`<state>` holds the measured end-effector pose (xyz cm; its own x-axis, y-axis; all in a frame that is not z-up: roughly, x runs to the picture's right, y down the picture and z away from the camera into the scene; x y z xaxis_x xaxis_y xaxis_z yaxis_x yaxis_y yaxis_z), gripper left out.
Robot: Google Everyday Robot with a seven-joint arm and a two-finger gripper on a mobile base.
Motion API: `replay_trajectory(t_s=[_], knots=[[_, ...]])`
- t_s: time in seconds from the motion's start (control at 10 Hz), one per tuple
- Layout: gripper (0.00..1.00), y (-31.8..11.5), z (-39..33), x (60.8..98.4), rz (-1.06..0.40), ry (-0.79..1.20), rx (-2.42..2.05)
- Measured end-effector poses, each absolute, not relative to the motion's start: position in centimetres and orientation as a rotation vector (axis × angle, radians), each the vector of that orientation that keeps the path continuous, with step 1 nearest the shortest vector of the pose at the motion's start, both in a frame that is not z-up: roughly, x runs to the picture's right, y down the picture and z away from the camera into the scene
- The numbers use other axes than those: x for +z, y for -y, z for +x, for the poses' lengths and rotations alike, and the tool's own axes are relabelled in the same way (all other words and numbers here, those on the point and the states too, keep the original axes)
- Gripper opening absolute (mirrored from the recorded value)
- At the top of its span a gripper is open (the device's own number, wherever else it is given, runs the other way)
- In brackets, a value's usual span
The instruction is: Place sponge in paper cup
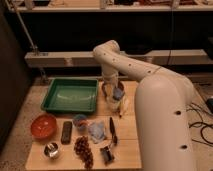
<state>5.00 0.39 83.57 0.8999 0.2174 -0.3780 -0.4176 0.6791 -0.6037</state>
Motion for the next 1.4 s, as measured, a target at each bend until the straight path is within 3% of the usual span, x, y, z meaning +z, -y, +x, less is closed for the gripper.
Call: replay_trajectory(t_s=[0.8, 1.4], knots=[[0.80, -0.4, 5.0, 83.6, -0.744, -0.287, 0.363], [0.80, 0.8, 5.2, 80.5, -0.744, -0.259, 0.352]])
